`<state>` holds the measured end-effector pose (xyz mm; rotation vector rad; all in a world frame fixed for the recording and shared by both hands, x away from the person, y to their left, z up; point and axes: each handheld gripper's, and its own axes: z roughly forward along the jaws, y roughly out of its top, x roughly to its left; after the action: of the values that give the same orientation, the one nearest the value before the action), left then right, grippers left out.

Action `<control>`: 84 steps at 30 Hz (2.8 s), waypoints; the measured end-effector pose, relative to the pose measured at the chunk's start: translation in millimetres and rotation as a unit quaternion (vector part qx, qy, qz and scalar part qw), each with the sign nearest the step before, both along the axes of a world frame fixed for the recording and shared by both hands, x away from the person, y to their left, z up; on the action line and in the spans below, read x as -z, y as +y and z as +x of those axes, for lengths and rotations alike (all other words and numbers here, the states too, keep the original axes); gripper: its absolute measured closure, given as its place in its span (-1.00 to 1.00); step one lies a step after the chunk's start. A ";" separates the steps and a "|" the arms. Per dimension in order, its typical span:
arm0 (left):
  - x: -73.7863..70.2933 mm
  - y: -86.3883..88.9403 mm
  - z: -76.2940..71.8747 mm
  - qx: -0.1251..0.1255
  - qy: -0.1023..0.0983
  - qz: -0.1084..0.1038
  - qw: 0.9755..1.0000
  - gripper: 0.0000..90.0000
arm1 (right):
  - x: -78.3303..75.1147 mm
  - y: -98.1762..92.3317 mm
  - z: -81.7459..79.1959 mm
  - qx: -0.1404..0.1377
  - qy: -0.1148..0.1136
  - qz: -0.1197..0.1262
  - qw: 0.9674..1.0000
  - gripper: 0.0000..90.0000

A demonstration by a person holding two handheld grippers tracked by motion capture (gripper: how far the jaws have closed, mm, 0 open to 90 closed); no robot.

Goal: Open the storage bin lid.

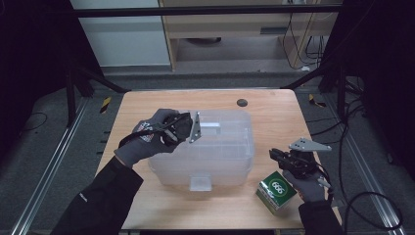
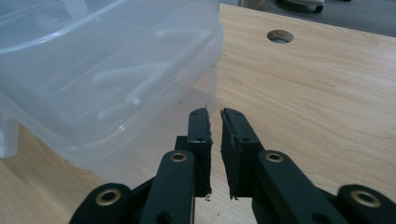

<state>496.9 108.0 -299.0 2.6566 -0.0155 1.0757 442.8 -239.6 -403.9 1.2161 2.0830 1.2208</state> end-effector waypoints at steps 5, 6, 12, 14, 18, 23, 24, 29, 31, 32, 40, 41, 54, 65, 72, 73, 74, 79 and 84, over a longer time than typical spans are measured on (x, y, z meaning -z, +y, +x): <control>-1.6 0.3 1.5 -0.001 0.000 -0.002 1.000 0.61 | -1.0 0.6 -0.6 -0.004 0.002 0.006 1.000 0.94; -2.4 0.2 2.0 -0.001 -0.003 -0.002 1.000 0.61 | -0.6 1.1 -0.5 -0.006 0.005 0.008 1.000 0.96; -5.8 -1.3 4.8 -0.004 -0.008 0.002 1.000 0.61 | -0.6 2.8 -0.7 -0.011 0.010 0.010 1.000 0.98; -7.2 -1.7 6.1 -0.006 -0.011 0.003 1.000 0.61 | -0.9 3.9 -1.1 -0.014 0.011 0.011 1.000 0.99; -9.3 -3.2 8.0 -0.009 -0.018 0.008 1.000 0.61 | -1.5 5.7 -2.0 -0.018 0.010 0.012 1.000 1.00; -11.9 -4.5 11.0 -0.012 -0.023 0.011 1.000 0.61 | -2.0 8.4 -2.8 -0.029 0.014 0.014 0.999 1.00; -12.5 -4.8 11.7 -0.014 -0.025 0.012 1.000 0.61 | -1.7 9.1 -2.9 -0.031 0.016 0.014 0.999 1.00; -15.6 -6.0 15.8 -0.019 -0.034 0.017 0.999 0.61 | -0.5 10.9 -2.7 -0.034 0.019 0.014 0.999 1.00; -17.5 -5.8 18.2 -0.022 -0.035 0.017 0.999 0.61 | -0.3 11.0 -2.7 -0.035 0.019 0.016 0.999 1.00; -18.3 -5.7 19.7 -0.023 -0.035 0.015 0.999 0.60 | -0.1 11.4 -2.9 -0.036 0.019 0.018 0.999 1.00; -23.1 -5.7 29.8 -0.032 -0.031 0.001 0.999 0.59 | 0.9 15.5 -2.9 -0.043 0.018 0.021 0.999 1.00; -23.6 -5.5 31.1 -0.034 -0.031 -0.001 0.999 0.59 | 0.9 16.2 -3.0 -0.044 0.014 0.021 0.999 1.00; -31.1 -5.2 47.3 -0.048 -0.020 -0.013 0.999 0.57 | 0.9 33.2 -2.5 -0.065 0.007 0.033 0.997 1.00; -31.5 -5.2 48.5 -0.050 -0.017 -0.017 0.998 0.54 | -8.7 40.6 -2.9 -0.069 -0.022 0.065 0.995 1.00; -32.3 3.1 44.7 -0.048 0.012 -0.067 0.997 0.23 | -5.9 42.3 -0.6 -0.069 -0.012 0.061 0.996 1.00; -34.0 5.5 42.7 -0.047 0.015 -0.084 0.995 0.19 | -6.1 42.1 -0.4 -0.070 -0.011 0.062 0.996 1.00; -35.4 7.1 41.6 -0.048 0.019 -0.095 0.994 0.14 | -6.1 41.9 -0.2 -0.070 -0.012 0.061 0.996 1.00; -42.9 19.7 30.9 -0.049 0.039 -0.153 0.986 0.07 | -6.1 41.8 -0.4 -0.069 -0.010 0.061 0.996 1.00; -43.4 35.3 20.0 -0.066 0.041 -0.198 0.977 0.05 | -6.3 41.8 -0.4 -0.069 -0.009 0.061 0.996 1.00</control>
<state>516.9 143.3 -255.5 2.3608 0.3599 0.8943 442.4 -197.8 -397.6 1.1240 2.1360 1.4343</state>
